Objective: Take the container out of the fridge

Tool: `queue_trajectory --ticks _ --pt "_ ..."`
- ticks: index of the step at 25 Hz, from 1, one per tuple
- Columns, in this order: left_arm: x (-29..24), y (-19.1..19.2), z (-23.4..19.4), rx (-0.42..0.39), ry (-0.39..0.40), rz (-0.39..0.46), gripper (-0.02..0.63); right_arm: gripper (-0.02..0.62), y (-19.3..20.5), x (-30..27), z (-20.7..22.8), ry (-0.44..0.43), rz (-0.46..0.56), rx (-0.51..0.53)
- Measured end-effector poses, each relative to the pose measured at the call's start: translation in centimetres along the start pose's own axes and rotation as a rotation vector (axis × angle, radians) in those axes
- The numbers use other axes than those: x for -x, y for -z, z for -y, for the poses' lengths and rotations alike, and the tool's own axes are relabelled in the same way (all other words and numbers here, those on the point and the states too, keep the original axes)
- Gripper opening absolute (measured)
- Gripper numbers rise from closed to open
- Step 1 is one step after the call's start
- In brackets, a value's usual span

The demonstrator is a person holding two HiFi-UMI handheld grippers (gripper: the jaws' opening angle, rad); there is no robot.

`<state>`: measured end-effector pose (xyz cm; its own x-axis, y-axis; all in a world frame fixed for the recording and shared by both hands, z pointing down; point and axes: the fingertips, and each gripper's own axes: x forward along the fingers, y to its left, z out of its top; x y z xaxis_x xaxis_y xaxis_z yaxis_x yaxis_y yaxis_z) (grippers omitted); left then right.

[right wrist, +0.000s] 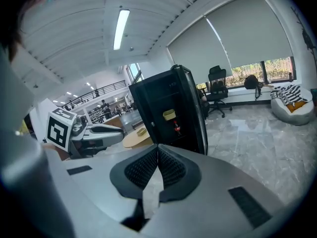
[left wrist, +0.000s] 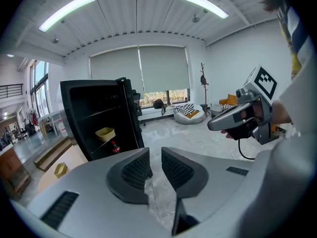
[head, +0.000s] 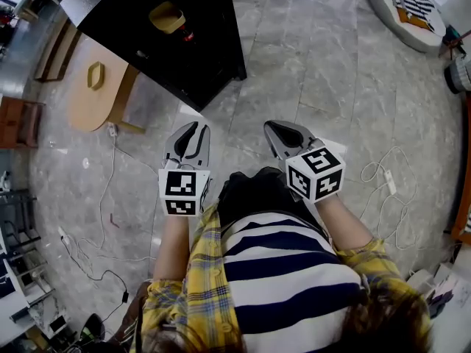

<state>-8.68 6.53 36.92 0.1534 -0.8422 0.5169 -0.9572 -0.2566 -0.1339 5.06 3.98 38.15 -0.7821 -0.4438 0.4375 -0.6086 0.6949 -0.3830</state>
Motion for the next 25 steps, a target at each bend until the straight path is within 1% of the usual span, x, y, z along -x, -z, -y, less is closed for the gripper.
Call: queue_trajectory --ticks 3,6,11,14,17,25 --pt "-0.8 -0.6 -1.0 0.002 -0.018 0.013 0.083 0.028 -0.4 -0.9 0.3 -0.011 -0.008 -0.004" --pt "-1.6 -0.8 -1.8 -0.022 -0.028 0.002 0.106 0.028 -0.6 -1.6 0.4 -0.017 -0.02 -0.006" --pt "-3.9 -1.4 -3.6 -0.077 -0.02 -0.006 0.112 0.028 -1.2 -3.3 1.0 -0.01 -0.026 -0.003" --pt "-5.4 -1.9 -5.0 -0.131 -0.011 -0.002 0.112 0.028 -1.7 -4.6 1.5 -0.001 -0.031 -0.005" --pt "-7.2 -2.4 -7.0 -0.175 -0.009 -0.015 0.112 0.028 -2.6 -6.0 1.9 0.009 -0.033 -0.008" --pt "-11.9 -3.3 -11.8 -0.211 -0.013 -0.049 0.112 0.028 -4.3 -10.7 3.7 0.04 -0.054 -0.029"
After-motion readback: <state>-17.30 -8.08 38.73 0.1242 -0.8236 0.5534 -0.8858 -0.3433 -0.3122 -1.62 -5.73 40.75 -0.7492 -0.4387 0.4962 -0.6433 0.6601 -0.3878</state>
